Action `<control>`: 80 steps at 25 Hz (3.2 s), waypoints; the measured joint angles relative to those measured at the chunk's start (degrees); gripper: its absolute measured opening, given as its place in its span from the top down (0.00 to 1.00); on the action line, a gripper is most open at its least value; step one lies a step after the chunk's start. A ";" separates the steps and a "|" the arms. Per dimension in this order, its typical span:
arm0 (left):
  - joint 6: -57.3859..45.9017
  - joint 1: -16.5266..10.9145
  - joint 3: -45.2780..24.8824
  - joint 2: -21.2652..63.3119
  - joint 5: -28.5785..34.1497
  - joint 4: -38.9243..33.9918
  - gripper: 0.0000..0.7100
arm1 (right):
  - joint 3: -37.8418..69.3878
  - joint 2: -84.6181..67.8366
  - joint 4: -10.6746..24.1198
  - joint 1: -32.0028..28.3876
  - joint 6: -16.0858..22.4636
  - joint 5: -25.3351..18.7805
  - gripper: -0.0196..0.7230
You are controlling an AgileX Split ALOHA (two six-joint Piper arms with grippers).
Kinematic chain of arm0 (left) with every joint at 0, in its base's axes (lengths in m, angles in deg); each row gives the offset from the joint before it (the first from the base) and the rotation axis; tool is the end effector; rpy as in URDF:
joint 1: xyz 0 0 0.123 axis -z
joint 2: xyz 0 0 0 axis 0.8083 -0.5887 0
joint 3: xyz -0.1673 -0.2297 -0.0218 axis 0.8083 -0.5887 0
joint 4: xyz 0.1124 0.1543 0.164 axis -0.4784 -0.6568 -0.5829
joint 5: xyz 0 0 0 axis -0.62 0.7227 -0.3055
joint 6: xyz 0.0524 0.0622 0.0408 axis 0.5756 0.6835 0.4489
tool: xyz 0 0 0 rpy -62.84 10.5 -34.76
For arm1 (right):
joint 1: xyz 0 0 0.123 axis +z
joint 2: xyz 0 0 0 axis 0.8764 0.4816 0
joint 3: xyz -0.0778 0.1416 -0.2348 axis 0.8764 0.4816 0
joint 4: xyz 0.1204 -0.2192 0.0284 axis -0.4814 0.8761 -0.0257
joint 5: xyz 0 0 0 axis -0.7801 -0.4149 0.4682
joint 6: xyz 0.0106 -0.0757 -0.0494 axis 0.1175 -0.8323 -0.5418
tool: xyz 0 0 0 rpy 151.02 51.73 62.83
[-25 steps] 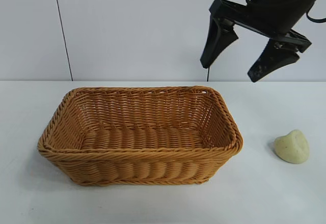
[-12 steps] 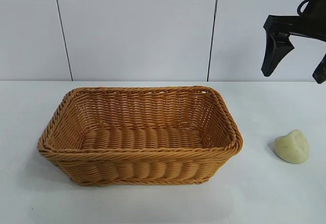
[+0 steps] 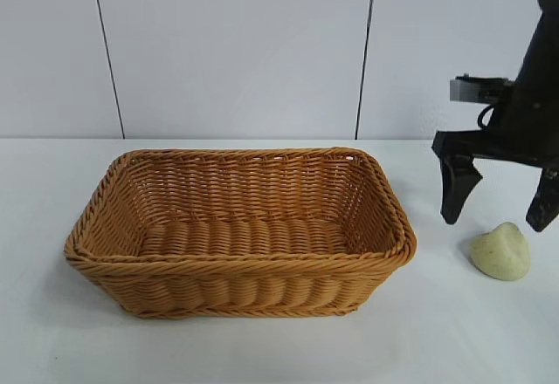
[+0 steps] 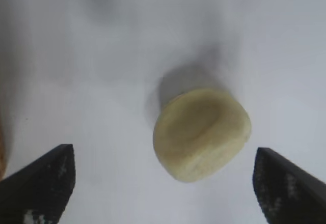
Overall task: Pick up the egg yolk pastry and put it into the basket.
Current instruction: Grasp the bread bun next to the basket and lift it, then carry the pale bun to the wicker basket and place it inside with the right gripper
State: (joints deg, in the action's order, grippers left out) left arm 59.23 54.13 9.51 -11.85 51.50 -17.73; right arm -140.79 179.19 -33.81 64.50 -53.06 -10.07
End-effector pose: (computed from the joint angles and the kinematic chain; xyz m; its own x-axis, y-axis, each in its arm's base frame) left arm -0.0048 -0.0060 0.2738 -0.4665 -0.0179 -0.8843 0.0532 0.9974 -0.0482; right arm 0.3765 0.0287 0.1364 -0.9977 0.0390 -0.0562 0.0343 0.9959 0.0835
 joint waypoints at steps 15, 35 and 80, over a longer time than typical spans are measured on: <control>-0.09 0.00 0.00 0.00 0.00 0.00 0.03 | 0.00 1.71 2.07 0.00 0.93 -0.33 0.68; -0.11 0.00 0.00 0.00 0.00 0.00 0.03 | -0.36 -13.56 2.19 0.00 0.27 -2.30 0.96; -0.11 0.00 0.00 0.00 0.00 0.11 0.03 | -19.98 8.22 -2.46 32.54 3.19 2.36 0.95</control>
State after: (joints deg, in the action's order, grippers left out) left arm 59.12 54.13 9.51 -11.85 51.50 -17.62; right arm -160.78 187.41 -36.26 97.04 -49.87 -7.71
